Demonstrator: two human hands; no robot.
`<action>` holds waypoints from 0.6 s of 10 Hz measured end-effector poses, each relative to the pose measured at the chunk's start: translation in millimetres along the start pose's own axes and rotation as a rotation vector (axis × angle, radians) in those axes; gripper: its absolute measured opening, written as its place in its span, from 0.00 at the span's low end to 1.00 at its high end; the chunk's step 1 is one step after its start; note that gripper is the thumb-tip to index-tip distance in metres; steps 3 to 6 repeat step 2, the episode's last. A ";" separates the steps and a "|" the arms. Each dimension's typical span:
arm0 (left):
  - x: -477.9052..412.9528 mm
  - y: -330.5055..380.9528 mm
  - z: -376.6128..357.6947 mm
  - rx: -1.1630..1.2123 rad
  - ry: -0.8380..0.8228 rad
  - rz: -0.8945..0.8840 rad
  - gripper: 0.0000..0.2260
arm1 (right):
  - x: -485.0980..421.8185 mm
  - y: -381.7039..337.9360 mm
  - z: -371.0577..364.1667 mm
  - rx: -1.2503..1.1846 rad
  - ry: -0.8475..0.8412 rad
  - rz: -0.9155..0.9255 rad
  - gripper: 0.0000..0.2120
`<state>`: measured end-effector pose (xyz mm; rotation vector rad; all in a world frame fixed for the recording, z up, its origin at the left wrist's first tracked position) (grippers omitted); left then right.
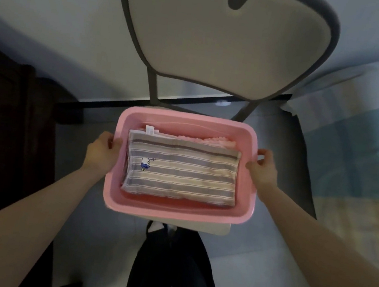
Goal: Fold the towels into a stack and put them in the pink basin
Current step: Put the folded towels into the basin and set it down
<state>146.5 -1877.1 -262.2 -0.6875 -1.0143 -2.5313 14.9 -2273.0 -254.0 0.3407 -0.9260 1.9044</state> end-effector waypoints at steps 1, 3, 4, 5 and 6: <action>-2.9 -1.4 -0.3 -0.012 -0.024 -0.001 0.11 | 3.8 -3.9 -0.5 0.049 -0.031 -0.022 0.14; 0.6 15.0 11.1 -0.041 0.026 -0.094 0.10 | 15.0 -25.3 8.3 0.313 0.093 0.129 0.24; 0.6 15.0 11.1 -0.041 0.026 -0.094 0.10 | 15.0 -25.3 8.3 0.313 0.093 0.129 0.24; 0.6 15.0 11.1 -0.041 0.026 -0.094 0.10 | 15.0 -25.3 8.3 0.313 0.093 0.129 0.24; 0.6 15.0 11.1 -0.041 0.026 -0.094 0.10 | 15.0 -25.3 8.3 0.313 0.093 0.129 0.24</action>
Point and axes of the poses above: each hand's wrist, its own x-axis away from the middle knuckle, its own z-axis out of the back of the hand, y = z × x, the point moved 8 cm from there along -x, towards the middle knuckle, and after that the axes turned 5 degrees about x, right-handed, at the moved point
